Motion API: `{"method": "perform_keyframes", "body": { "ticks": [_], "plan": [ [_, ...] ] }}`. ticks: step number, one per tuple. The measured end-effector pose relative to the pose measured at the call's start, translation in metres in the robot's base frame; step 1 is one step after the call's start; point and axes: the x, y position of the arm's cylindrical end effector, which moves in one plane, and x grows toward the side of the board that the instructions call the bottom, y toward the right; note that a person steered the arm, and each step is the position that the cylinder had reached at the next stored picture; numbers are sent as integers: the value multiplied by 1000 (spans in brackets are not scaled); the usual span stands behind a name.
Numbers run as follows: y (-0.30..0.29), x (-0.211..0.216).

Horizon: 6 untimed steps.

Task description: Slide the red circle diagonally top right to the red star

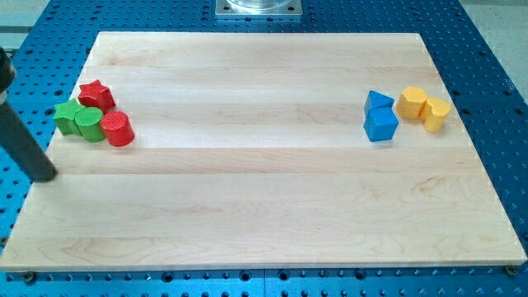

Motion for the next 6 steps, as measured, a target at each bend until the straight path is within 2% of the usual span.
{"method": "perform_keyframes", "body": {
  "ticks": [2,3,4,5,6],
  "plan": [
    [132,-58],
    [135,-109],
    [95,-125],
    [109,-164],
    [179,-205]
  ]
}}
